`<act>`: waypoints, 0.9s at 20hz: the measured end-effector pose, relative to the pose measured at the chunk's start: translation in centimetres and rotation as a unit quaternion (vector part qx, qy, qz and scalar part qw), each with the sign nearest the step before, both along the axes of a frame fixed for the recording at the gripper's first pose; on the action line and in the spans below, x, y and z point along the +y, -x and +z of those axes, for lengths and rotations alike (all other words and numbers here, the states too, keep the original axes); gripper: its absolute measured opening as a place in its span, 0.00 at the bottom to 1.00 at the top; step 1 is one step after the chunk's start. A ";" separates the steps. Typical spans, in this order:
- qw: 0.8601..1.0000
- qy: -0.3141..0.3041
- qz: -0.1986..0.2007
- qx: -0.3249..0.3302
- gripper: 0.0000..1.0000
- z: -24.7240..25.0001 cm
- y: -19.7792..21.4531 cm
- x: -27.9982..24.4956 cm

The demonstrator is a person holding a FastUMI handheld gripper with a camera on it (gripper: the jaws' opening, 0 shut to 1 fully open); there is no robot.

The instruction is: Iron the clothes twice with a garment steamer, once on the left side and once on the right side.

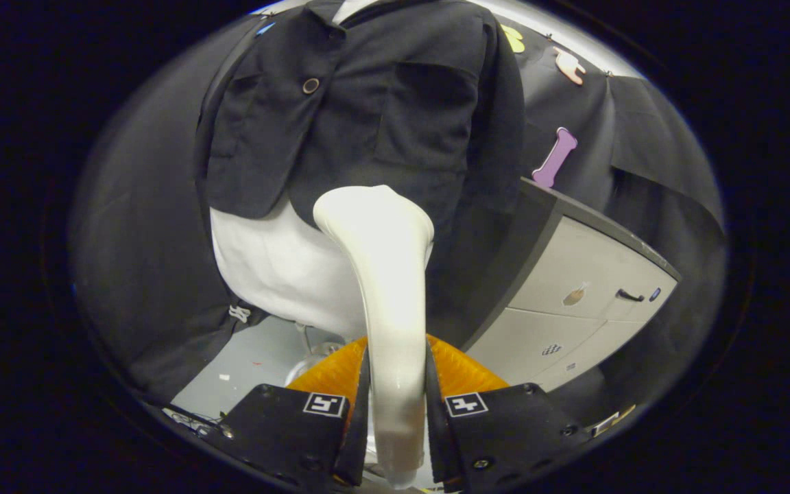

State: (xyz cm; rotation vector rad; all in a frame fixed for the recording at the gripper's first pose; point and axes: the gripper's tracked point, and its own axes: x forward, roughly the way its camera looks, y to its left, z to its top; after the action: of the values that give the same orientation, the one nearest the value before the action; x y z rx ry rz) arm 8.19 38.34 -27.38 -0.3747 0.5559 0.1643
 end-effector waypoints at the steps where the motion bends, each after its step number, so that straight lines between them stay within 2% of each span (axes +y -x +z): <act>1: 1.000 0.003 0.000 0.004 0.39 -0.4 0.2 -0.1; 5: 1.000 -0.017 0.001 -0.012 0.39 1.6 1.2 0.8; 9: 0.992 -0.071 0.009 -0.105 0.38 10.3 2.1 3.4; 14: 0.962 -0.134 0.023 -0.236 0.38 22.8 2.9 7.4; 18: 0.927 -0.177 0.058 -0.326 0.38 31.1 3.1 12.2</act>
State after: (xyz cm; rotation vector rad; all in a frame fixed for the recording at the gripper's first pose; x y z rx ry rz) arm 5.07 50.52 3.69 -0.0908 -0.1589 0.2352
